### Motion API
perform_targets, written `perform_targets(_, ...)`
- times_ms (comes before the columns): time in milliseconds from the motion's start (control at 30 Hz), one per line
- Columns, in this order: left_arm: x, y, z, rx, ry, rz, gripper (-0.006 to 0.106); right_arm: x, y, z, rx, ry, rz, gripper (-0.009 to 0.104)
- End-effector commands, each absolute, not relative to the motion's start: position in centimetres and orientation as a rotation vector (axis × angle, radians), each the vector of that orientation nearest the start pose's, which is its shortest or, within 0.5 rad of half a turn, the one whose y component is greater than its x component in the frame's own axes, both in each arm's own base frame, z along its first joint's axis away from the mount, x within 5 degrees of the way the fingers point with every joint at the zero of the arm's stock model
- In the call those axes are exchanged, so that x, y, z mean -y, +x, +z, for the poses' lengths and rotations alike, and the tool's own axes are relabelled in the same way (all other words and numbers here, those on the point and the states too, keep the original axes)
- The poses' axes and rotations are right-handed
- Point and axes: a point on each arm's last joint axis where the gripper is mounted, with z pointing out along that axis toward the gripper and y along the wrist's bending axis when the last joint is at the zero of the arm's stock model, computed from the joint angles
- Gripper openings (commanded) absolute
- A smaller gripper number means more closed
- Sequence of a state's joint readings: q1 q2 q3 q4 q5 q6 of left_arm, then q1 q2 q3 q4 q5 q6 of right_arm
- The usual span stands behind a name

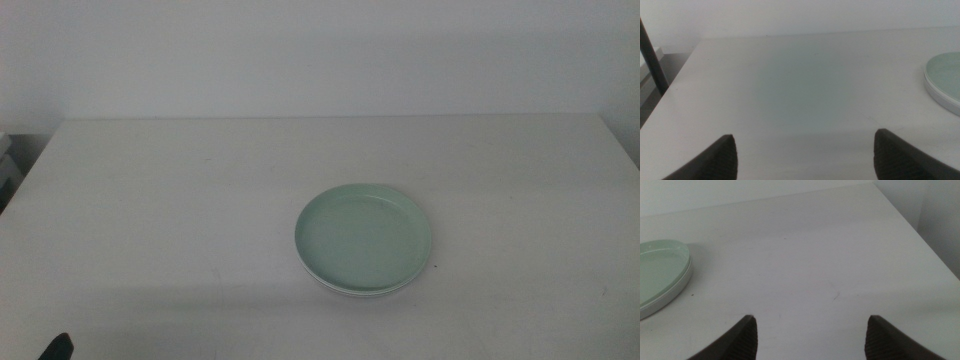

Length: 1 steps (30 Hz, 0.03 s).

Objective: Stack the three bowls on top of each other.

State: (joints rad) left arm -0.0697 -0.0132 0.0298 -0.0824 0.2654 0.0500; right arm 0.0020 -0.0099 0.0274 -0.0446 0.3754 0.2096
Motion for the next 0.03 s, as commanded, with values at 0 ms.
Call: perform_targets(0,0.54,5.47,18.78,-1.681,0.032,-0.103,0.105,0.19,5.24,17.87,-1.783,0.153,0.088,0.055)
